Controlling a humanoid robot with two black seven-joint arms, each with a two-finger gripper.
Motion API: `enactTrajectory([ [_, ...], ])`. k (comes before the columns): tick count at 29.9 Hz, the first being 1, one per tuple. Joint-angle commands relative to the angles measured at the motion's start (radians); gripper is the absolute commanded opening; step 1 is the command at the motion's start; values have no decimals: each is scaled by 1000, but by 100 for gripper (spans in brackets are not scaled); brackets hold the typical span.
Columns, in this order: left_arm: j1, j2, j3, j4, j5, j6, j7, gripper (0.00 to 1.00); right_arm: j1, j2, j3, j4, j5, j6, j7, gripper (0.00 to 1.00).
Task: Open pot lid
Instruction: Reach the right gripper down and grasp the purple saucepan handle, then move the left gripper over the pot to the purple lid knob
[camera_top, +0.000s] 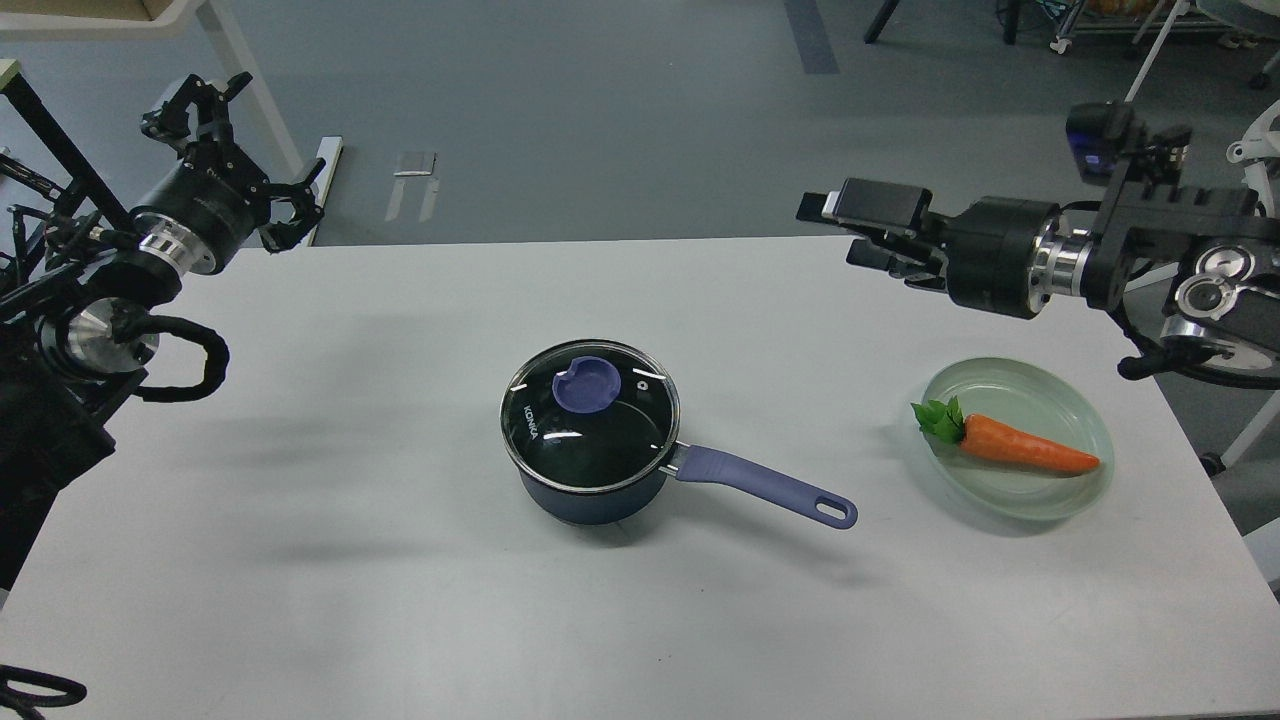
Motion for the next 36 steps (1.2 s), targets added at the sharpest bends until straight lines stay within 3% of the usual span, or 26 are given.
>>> enactTrajectory([
  [1, -1, 19, -1, 0, 79, -2, -4, 99, 50, 15, -86, 39, -196, -1, 0, 97],
  [12, -1, 13, -1, -35, 134, 41, -4, 99, 102, 150, -283, 112, -678, 0, 4, 93],
  [21, -3, 37, -1, -35, 139, 39, -10, 99, 99, 247, -336, 72, -758, 0, 40, 84],
  [31, -3, 48, -3, -35, 139, 39, -10, 99, 128, 254, -373, 62, -824, 3, 40, 58],
  [36, -9, 48, -3, -37, 145, 41, -8, 99, 142, 254, -374, 62, -828, 6, 40, 38],
])
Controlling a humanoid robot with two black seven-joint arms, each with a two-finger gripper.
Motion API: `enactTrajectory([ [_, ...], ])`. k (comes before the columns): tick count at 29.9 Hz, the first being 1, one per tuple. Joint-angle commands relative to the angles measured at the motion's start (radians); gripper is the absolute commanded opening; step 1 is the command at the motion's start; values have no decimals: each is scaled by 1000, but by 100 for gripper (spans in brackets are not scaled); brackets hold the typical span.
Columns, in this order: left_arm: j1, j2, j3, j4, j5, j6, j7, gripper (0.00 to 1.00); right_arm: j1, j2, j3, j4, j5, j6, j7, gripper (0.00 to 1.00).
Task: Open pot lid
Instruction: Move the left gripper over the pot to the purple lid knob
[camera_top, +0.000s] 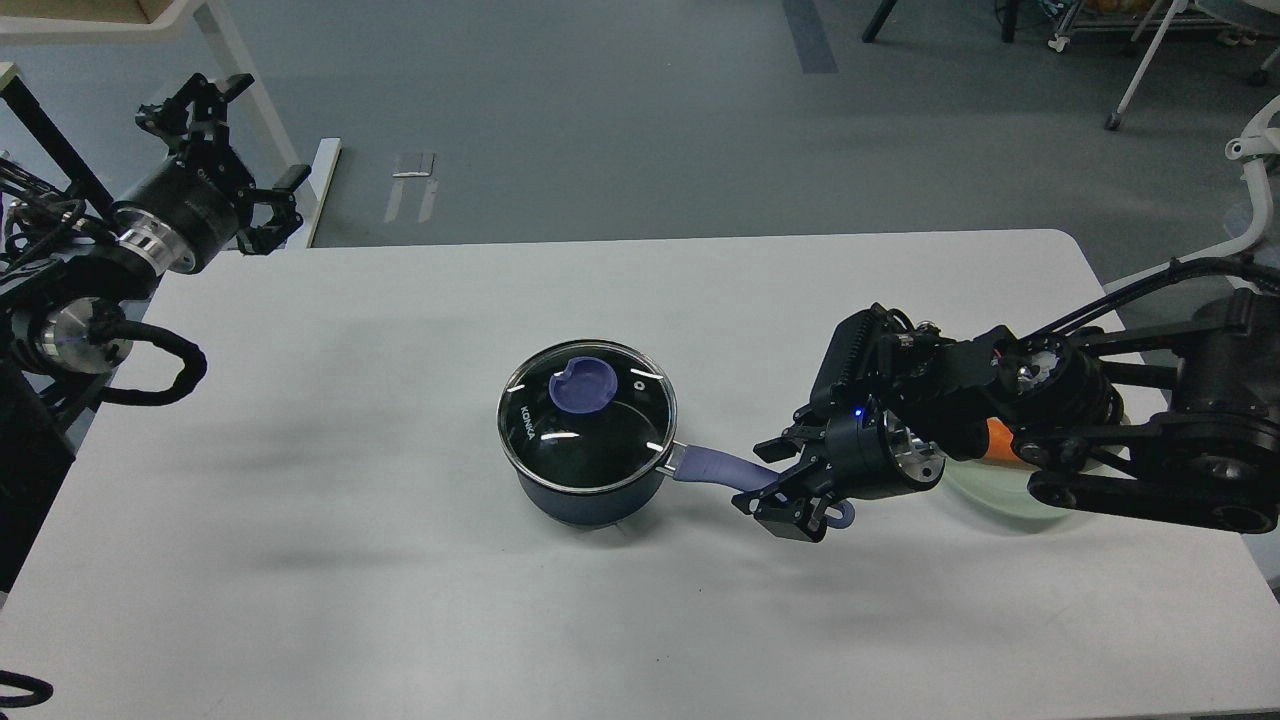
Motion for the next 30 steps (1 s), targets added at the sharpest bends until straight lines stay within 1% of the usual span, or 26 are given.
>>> enactTrajectory([
  [1, -5, 0, 1, -5, 12, 2, 2, 99, 7, -1, -1, 0, -7, 2, 0, 36],
  [3, -5, 3, 1, -38, 44, 3, 2, 99, 7, -1, -1, 0, -7, 3, 0, 31],
  [6, -3, 35, 3, -139, 130, 14, 2, 99, 7, -1, -2, 0, -5, 3, 0, 26],
  [8, -2, 53, 1, -201, 196, 18, 2, 99, 7, -1, -2, -2, -5, 3, 0, 25],
  [13, -10, 57, 0, -313, 388, 92, 2, 99, 4, -3, -2, 0, 1, 3, 0, 23],
  [16, -29, 55, -5, -374, 544, 120, -2, 99, 4, -7, -2, 0, 2, 5, 0, 23],
  [19, -42, 61, -5, -486, 659, 152, -12, 98, 4, -10, -2, 0, 5, 3, 0, 23],
  [21, -59, 61, -5, -564, 750, 193, -12, 98, 4, -12, -2, 0, 7, 3, 0, 23],
  [24, -77, 54, -2, -670, 995, 271, -12, 97, 3, -12, -2, 0, 8, 3, 0, 23],
  [30, -59, 20, 4, -807, 1515, 336, -12, 97, 3, -12, -2, 0, 8, 2, 0, 23],
])
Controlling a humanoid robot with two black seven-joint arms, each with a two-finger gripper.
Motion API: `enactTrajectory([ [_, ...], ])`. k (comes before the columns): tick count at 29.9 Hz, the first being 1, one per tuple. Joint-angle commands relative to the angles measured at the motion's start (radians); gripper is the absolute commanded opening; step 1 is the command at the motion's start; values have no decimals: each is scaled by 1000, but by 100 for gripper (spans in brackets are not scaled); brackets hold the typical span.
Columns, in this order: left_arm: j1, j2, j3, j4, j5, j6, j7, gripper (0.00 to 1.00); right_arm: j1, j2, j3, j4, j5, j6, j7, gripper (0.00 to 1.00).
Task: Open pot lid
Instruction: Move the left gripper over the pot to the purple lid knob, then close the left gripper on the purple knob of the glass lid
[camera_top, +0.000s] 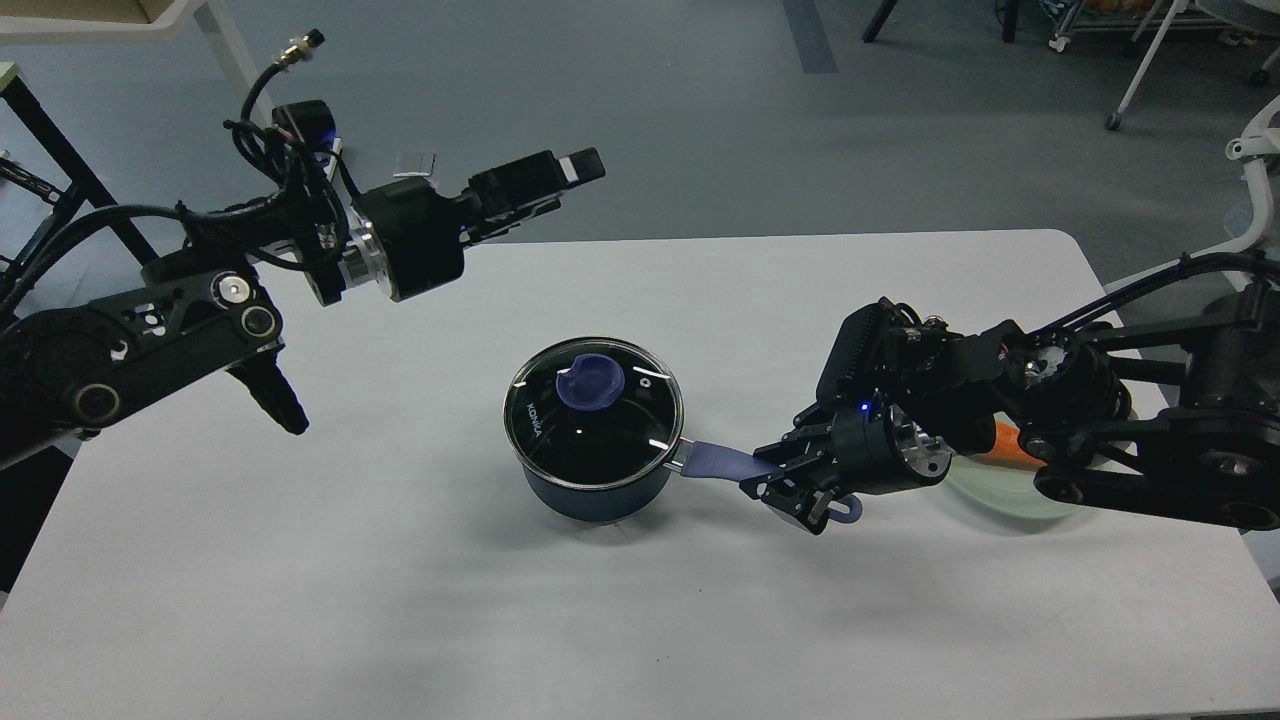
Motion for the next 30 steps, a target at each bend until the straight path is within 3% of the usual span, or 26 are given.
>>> enactTrajectory([
  [1, 17, -21, 14, -66, 287, 32, 1, 97, -2, 0, 0, 0, 0, 0, 0, 23],
  [5, 13, -26, 89, -80, 483, 64, 0, 96, -3, 0, 0, 0, 0, -1, 0, 22],
  [14, 11, -27, 302, -54, 772, 248, -7, 91, 0, 0, 0, -2, 2, -1, 0, 23],
  [30, 3, -44, 298, 55, 742, 316, 12, 91, 1, 0, 0, -2, 0, 0, 0, 23],
])
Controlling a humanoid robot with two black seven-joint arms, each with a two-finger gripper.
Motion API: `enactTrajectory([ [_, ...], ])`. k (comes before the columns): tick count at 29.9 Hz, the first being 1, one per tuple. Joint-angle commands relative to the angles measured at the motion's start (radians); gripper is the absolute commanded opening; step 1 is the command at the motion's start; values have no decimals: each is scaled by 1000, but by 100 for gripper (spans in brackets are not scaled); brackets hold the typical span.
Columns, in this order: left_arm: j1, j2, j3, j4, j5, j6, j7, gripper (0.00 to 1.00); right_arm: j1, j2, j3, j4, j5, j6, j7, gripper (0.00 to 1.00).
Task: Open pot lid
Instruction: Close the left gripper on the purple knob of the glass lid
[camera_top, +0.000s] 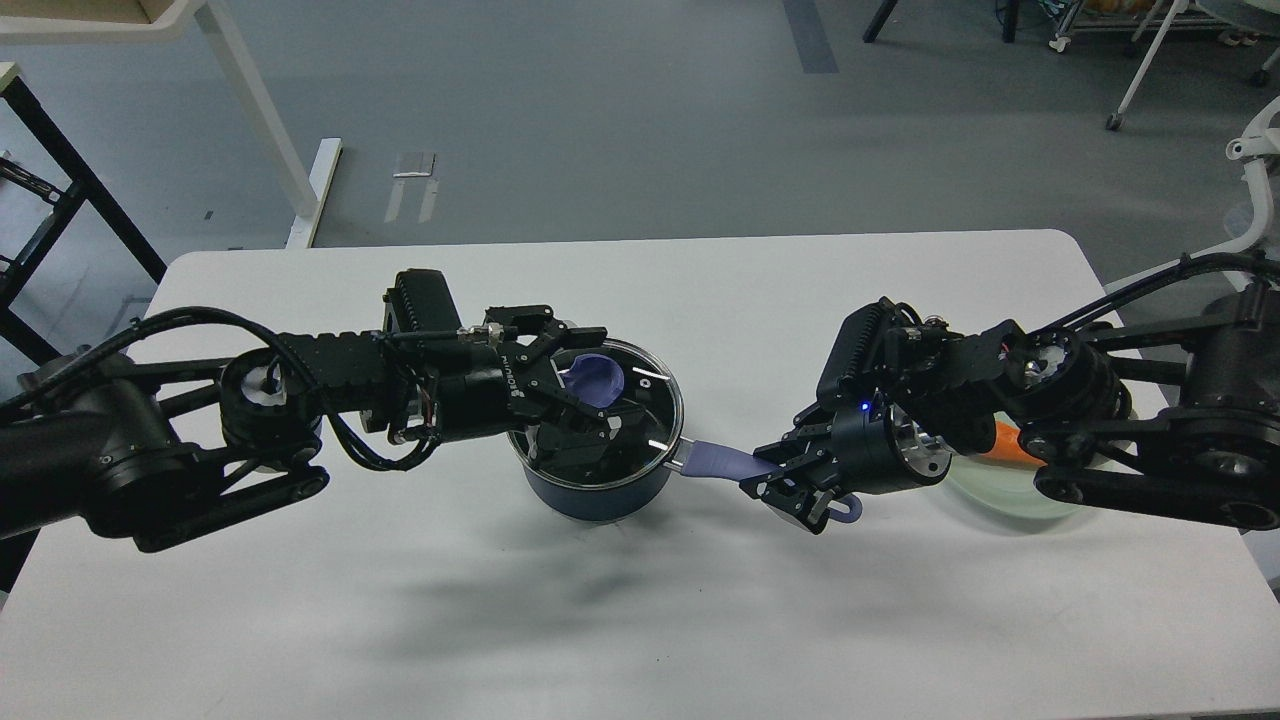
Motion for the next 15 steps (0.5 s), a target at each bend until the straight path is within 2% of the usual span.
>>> enactTrajectory([
  [1, 3, -25, 11, 55, -5, 23, 1, 91, 1, 0, 0, 0, 0, 2, 0, 23],
  [5, 20, -56, 18, 106, -5, 38, -2, 91, -2, -1, -1, 0, -2, 2, 0, 23],
  [15, 28, -63, 42, 112, -2, 50, -3, 91, -2, 0, -1, -1, -2, 2, 0, 23],
])
